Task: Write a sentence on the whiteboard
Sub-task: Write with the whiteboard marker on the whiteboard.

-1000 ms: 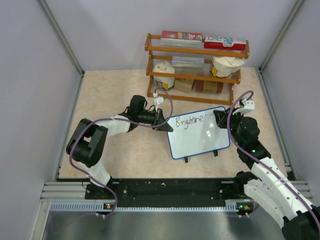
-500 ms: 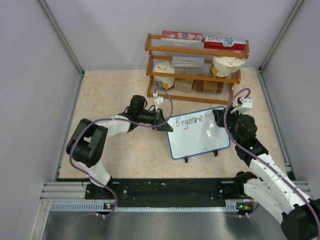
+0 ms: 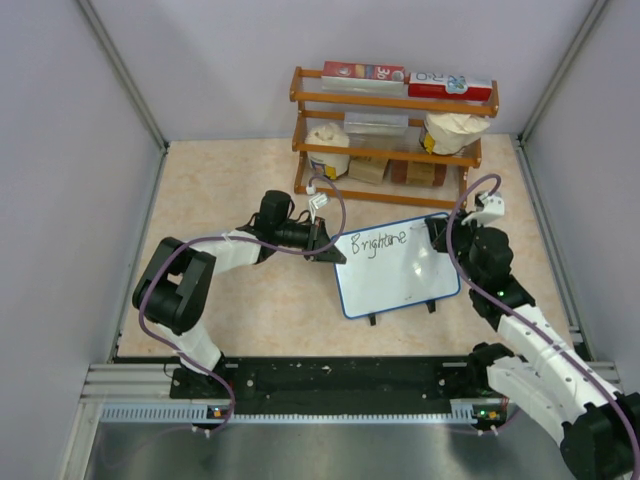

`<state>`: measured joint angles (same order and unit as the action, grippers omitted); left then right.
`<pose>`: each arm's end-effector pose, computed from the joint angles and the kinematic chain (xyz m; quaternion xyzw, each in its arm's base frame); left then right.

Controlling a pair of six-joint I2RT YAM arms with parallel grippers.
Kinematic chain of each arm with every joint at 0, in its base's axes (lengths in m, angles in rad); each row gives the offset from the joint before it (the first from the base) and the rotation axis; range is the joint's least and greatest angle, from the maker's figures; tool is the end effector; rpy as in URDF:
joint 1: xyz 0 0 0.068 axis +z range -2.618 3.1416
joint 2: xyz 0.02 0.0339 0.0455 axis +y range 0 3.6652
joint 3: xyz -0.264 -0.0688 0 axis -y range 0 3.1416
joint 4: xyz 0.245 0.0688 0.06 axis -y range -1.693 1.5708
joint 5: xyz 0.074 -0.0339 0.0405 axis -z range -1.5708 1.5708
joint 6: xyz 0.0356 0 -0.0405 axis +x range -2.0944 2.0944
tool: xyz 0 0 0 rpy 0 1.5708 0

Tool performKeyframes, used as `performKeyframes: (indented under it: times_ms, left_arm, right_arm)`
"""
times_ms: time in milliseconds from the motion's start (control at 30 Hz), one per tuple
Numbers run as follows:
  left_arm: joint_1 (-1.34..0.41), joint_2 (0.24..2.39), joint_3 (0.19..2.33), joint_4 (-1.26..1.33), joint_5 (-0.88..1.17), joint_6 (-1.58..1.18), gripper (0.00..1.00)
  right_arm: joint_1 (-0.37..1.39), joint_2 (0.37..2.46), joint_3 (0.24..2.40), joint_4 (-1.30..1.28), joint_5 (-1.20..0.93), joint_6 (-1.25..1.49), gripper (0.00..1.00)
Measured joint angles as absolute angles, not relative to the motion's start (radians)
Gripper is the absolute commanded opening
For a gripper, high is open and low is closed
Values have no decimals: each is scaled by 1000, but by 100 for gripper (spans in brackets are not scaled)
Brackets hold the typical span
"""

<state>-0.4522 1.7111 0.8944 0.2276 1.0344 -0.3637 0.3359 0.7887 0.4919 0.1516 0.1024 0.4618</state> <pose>0.2970 -0.1783 0.1862 0.2668 0.7555 -0.5628 0.2031 0.1844 0.0605 0.2707 0.0809 0.7519 0.2180 0.6169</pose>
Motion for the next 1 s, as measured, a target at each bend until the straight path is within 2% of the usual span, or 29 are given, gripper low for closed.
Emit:
performKeyframes:
  times_ms: [1000]
  left_arm:
    - [-452,1711,895,227,1034,-363,0]
  right_arm:
    - [335,736,458,101,63,464,0]
